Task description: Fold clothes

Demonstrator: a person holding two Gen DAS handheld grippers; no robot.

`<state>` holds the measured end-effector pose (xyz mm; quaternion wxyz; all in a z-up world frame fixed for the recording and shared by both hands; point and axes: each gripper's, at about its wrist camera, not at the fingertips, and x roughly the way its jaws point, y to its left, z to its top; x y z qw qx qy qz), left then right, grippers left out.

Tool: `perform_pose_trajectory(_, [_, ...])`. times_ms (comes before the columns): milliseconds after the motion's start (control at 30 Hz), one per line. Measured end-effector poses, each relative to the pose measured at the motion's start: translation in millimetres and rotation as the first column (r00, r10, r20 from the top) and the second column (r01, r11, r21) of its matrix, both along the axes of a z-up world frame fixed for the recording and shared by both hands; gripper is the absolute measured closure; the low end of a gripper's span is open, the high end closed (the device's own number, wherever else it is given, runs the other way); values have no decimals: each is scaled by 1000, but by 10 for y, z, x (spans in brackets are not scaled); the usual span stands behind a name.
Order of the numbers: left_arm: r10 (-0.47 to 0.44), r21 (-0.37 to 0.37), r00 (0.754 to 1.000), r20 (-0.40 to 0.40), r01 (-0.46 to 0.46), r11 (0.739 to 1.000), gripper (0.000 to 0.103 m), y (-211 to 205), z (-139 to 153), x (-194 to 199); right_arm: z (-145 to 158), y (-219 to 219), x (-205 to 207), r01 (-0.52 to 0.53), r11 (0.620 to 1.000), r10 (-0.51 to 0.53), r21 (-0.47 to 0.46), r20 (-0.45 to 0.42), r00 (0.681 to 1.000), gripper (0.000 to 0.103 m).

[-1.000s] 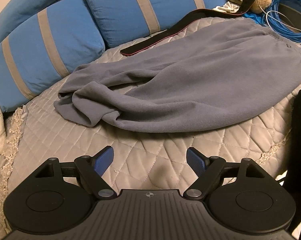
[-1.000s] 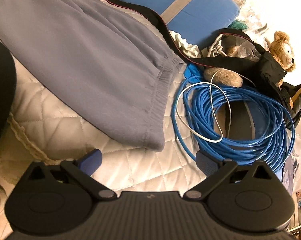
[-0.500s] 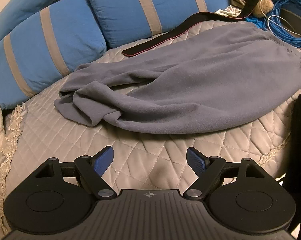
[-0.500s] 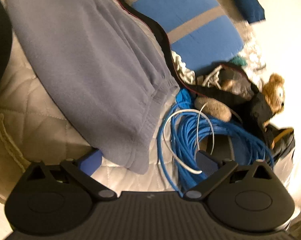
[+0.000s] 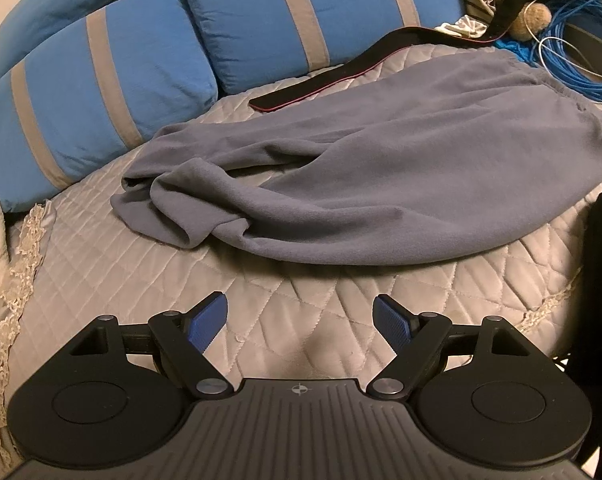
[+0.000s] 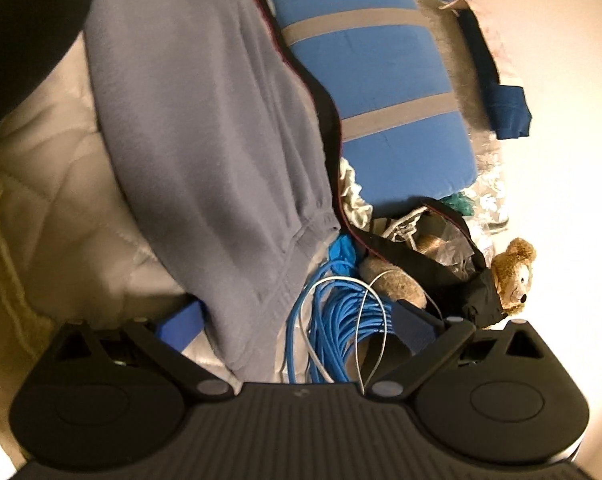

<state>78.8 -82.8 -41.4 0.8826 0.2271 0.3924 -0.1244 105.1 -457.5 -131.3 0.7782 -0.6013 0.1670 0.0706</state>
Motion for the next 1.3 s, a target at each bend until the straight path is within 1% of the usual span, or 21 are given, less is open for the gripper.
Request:
perform_pose_trajectory(67, [2,-3,1000,-1,-2,1000,24,20,0,0,27,-26,-6,6,1000,-7,-23,-21,1000,1])
perform_pose_trajectory(233, [12,-4,1000,1,-12,1000,24,49,-2,16,-47,-132,50,33,994,-34,-107,-10,999,1])
perform_pose_trajectory(300, [11,-6,1000,1,-11,1000,24,51,1,17,-73,-149,80,27,992,-29,-122,-14,999,1])
perform_pose_trajectory(467, [6,-8,1000,3,-6,1000,24,54,20,5,-190,-180,98,-35,976,40,-217,16,999,1])
perform_pose_trajectory(600, [4,-15,1000,8,-4,1000,24,66,37,-6,-241,-247,83,-96,966,109,-239,40,993,2])
perform_pose_trajectory(667, [5,-15,1000,9,-5,1000,24,68,39,2,-259,-271,60,-131,961,145,-242,41,989,6])
perform_pose_trajectory(700, [5,-17,1000,10,-5,1000,24,71,43,8,-264,-273,35,-148,959,160,-241,32,987,14])
perform_pose_trajectory(733, [6,-19,1000,13,-5,1000,24,73,49,13,-270,-275,6,-164,957,173,-239,16,985,28])
perform_pose_trajectory(767, [1,-19,1000,17,-1,1000,24,74,57,18,-279,-272,-22,-174,956,179,-236,-2,984,35])
perform_pose_trajectory(833, [-9,-15,1000,27,10,1000,24,73,72,25,-304,-266,-57,-188,953,187,-237,-26,982,56])
perform_pose_trajectory(867, [-14,-14,999,32,15,1000,24,73,80,29,-313,-258,-78,-192,953,190,-234,-32,981,62])
perform_pose_trajectory(900, [-20,-12,999,36,20,1000,24,72,88,33,-316,-247,-98,-196,954,192,-229,-36,981,73])
perform_pose_trajectory(933, [-31,-9,999,42,32,999,24,69,101,26,-309,-239,-109,-198,955,194,-223,-39,980,77])
perform_pose_trajectory(967, [-50,-4,997,52,51,999,24,70,121,25,-291,-235,-115,-197,957,193,-215,-40,980,87])
perform_pose_trajectory(1000, [-70,3,995,67,70,998,24,78,142,30,-272,-230,-121,-196,958,192,-207,-42,981,92])
perform_pose_trajectory(1033, [-89,19,992,88,88,996,24,88,165,37,-244,-230,-119,-191,961,187,-197,-41,982,94])
perform_pose_trajectory(1133, [-151,80,976,154,140,987,24,128,225,61,-98,-253,-75,-156,976,155,-152,-18,988,95])
perform_pose_trajectory(1233, [-219,153,952,214,188,970,24,190,255,101,60,-267,-16,-131,985,133,-113,7,991,95])
perform_pose_trajectory(1300, [-282,221,929,241,231,948,24,226,218,126,161,-269,24,-120,989,123,-91,22,992,95])
